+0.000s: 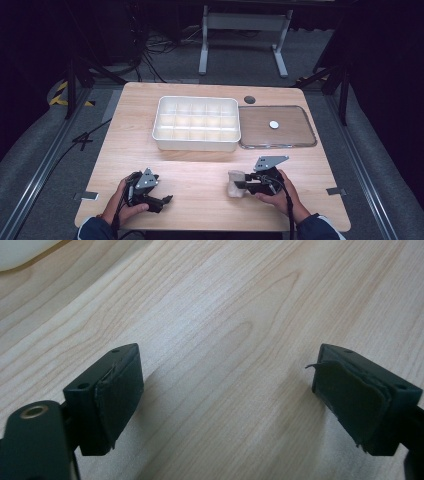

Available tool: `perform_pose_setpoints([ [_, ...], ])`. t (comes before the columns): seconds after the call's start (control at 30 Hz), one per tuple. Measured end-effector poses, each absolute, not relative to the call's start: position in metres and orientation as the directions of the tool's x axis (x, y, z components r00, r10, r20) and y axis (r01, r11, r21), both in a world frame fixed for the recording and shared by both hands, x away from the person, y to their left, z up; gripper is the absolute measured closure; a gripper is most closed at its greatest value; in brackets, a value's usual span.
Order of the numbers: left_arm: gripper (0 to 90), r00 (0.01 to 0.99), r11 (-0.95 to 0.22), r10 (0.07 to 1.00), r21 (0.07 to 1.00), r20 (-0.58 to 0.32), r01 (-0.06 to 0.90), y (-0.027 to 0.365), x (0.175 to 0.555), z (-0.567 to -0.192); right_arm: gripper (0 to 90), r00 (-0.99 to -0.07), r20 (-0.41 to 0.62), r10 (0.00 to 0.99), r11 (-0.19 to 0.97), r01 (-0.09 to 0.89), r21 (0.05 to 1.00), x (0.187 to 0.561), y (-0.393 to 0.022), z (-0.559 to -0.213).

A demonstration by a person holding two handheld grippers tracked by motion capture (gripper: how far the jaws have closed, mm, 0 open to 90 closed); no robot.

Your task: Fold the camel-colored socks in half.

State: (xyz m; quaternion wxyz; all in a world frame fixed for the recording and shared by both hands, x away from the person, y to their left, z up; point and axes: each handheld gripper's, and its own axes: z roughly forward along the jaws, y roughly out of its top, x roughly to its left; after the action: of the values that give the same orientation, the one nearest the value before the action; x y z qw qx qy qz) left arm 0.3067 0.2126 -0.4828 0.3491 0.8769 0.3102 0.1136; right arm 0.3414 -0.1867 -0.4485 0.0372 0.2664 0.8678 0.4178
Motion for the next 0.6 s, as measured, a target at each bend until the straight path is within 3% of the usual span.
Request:
perform_pose_setpoints([
  [0.2,9.0,0.792,-0.573,0.611,0.68,-0.017,0.457,0.211,0.31,-0.483,69.1,-0.836,0.1,0.54,0.498,0.412,0.763,0.346,-0.203,-0.439],
  [0.6,6.0,0.783,-0.569,0.622,0.676,-0.018,0.468,0.211,0.312,-0.484,69.1,-0.793,0.087,0.603,0.435,0.419,0.797,0.352,-0.226,-0.428],
])
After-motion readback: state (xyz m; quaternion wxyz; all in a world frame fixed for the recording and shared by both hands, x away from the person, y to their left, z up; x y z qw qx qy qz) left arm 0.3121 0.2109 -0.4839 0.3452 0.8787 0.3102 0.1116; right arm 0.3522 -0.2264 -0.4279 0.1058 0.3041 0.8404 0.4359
